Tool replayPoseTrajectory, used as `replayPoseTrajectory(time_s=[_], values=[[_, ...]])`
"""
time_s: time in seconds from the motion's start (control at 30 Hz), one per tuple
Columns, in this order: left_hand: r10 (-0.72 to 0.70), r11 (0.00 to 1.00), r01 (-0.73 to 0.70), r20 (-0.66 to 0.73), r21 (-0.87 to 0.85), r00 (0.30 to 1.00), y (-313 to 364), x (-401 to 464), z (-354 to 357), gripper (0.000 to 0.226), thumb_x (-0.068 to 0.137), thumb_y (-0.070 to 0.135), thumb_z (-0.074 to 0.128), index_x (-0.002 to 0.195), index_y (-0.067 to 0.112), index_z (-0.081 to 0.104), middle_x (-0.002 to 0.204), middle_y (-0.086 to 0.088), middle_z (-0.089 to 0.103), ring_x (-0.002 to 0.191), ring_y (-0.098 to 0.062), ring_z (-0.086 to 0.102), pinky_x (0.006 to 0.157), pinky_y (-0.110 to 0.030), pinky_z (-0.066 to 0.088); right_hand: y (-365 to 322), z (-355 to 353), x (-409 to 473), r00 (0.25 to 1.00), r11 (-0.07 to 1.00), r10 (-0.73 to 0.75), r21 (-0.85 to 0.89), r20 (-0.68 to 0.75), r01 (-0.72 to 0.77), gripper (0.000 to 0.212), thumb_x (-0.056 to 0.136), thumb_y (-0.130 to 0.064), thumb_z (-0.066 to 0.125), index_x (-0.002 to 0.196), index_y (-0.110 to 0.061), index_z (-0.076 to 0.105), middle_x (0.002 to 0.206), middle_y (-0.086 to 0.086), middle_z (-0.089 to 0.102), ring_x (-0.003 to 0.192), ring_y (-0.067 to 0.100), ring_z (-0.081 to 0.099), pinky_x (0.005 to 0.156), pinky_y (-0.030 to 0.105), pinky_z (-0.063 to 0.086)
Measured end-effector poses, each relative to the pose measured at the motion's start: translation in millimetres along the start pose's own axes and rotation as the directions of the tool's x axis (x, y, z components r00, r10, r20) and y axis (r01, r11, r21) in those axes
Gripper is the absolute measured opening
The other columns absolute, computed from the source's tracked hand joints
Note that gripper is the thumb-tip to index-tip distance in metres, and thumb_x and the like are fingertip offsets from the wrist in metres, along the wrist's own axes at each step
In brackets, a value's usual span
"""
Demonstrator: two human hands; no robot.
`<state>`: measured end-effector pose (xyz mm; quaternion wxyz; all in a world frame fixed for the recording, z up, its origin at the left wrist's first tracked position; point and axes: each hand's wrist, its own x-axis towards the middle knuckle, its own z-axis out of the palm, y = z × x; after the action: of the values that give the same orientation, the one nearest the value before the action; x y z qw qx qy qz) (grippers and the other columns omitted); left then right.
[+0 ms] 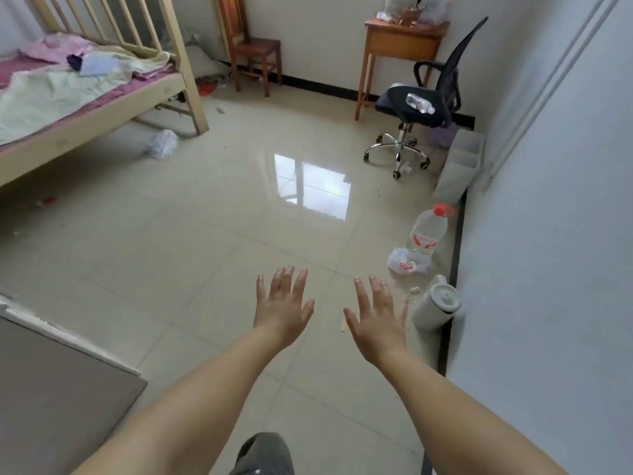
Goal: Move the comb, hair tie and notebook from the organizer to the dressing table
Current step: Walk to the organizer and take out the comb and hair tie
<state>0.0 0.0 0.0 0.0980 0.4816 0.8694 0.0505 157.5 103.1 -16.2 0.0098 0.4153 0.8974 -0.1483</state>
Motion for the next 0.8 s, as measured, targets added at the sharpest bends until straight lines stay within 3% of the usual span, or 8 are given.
replayPoseTrajectory(time_s=[0.17, 0.4, 0.8], values=[[-0.039, 0.999, 0.038, 0.076, 0.008, 0.996, -18.1, 37.8, 27.6, 0.062, 0.093, 0.046, 0.026, 0.146, 0.021, 0.003, 0.156, -0.006, 0.008, 0.144, -0.023, 0.004, 0.114, -0.056, -0.002, 5.5, 34.2, 35.4, 0.996, 0.998, 0.041, -0.052, 0.083, -0.037, 0.062, 0.092, -0.053, 0.019, 0.145, -0.033, -0.006, 0.159, 0.0, -0.004, 0.145, 0.02, -0.007, 0.112, 0.059, -0.006], [0.01, 1.0, -0.01, 0.182, -0.005, 0.983, -56.4, 147.7, 34.1, 0.063, 0.093, 0.048, 0.024, 0.146, 0.023, 0.001, 0.157, -0.006, 0.007, 0.144, -0.022, 0.004, 0.115, -0.054, -0.002, -9.0, 40.1, 155.9, 0.981, 0.991, 0.12, -0.07, 0.152, -0.11, 0.062, 0.093, -0.051, 0.02, 0.146, -0.032, -0.004, 0.158, 0.0, -0.001, 0.145, 0.02, -0.003, 0.112, 0.058, -0.001], [0.074, 0.997, -0.08, 0.186, 0.023, 0.98, -108.5, 423.2, -19.1, 0.061, 0.094, 0.045, 0.024, 0.146, 0.022, 0.002, 0.157, -0.007, 0.007, 0.144, -0.023, 0.004, 0.115, -0.054, -0.002, -18.7, -13.5, 421.0, 0.971, 0.973, 0.227, -0.059, 0.073, -0.223, 0.059, 0.093, -0.05, 0.021, 0.146, -0.029, 0.003, 0.157, 0.004, 0.011, 0.144, 0.022, 0.007, 0.113, 0.057, 0.005]])
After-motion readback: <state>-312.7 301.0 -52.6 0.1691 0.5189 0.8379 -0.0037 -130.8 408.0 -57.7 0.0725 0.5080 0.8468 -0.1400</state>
